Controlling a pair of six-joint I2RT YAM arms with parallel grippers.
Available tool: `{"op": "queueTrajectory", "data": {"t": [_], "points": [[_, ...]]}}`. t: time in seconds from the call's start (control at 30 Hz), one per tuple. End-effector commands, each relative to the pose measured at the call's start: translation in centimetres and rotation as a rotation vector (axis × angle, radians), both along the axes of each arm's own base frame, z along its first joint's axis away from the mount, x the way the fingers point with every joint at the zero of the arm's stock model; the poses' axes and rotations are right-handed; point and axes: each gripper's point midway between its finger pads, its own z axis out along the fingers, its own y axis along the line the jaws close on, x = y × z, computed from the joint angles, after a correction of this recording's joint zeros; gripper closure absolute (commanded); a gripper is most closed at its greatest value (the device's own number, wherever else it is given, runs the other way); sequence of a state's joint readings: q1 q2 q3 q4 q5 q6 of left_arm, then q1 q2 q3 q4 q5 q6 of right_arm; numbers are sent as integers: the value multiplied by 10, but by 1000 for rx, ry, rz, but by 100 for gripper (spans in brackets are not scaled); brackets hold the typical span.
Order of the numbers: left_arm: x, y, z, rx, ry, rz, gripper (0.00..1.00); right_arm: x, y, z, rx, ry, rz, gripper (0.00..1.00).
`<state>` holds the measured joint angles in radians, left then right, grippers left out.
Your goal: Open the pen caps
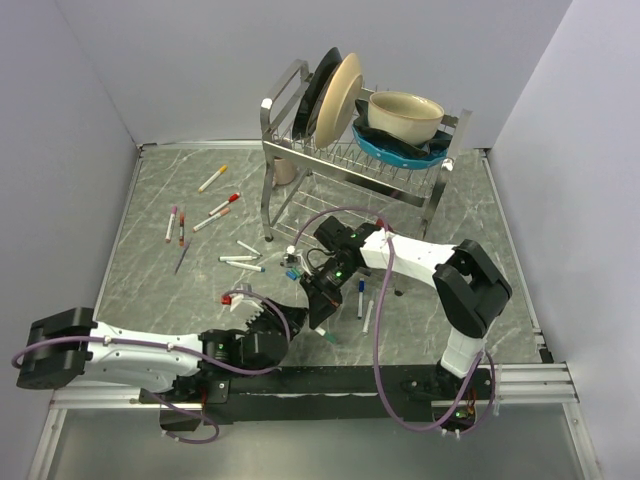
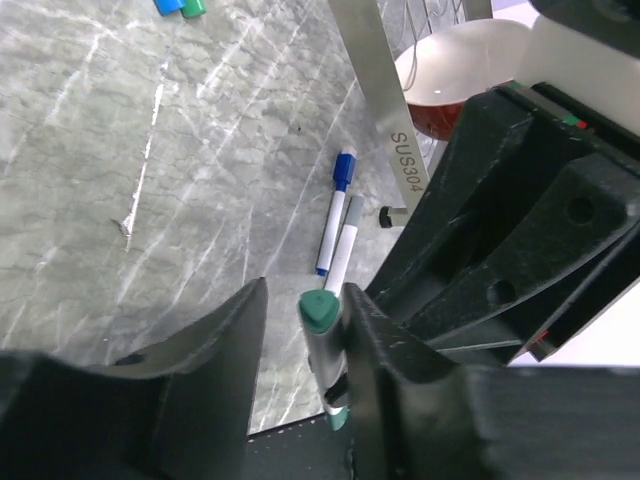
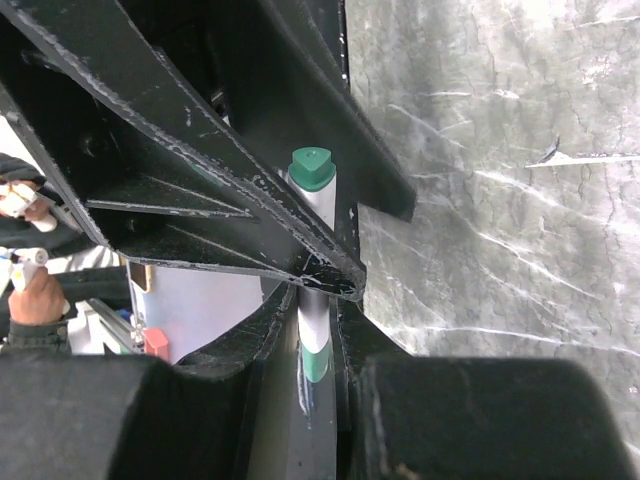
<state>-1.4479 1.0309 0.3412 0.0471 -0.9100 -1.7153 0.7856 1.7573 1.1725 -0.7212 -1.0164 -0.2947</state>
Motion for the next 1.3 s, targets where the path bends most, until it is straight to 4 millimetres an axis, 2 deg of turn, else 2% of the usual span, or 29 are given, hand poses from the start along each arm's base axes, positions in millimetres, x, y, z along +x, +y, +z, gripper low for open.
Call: {"op": "queueTrajectory", "data": {"t": [0.0,0.1,0.17,0.23,0.3,0.33,0.37,0.4,0.47,0.5,0.6,0.7,0.83,1.03,1.17,1.27], "points": [[1,-9,11,-43,10,19,63,3,11,19,74,-22,15,100],[2,-11,11,-36,5,9,71,2,11,21,77,-23,18,100],[4,-12,13,-38,0,5,81,2,11,22,81,-24,17,100],[6,-11,13,-39,4,8,99,4,11,23,84,-29,16,100],[10,-7,14,-40,5,27,99,3,10,23,81,-31,17,100],[11,-5,15,-40,4,36,99,4,10,22,79,-33,15,96],[15,2,13,-26,11,56,99,5,9,22,78,-37,13,91],[17,6,13,-17,19,71,99,7,9,21,76,-49,13,79],[25,17,16,-23,31,113,99,10,7,16,54,-70,6,71],[26,25,12,-3,36,129,99,11,7,15,51,-79,2,63],[34,40,17,-45,30,168,99,12,6,12,43,-89,6,55],[38,50,20,-86,28,182,99,12,5,9,33,-87,6,53],[39,54,23,-121,22,182,99,13,6,8,34,-85,3,53],[37,49,22,-132,29,160,99,11,7,11,46,-75,6,54],[39,43,24,-141,23,156,99,10,7,11,47,-65,4,61],[39,41,25,-142,19,151,99,10,8,13,48,-62,1,62]]}}
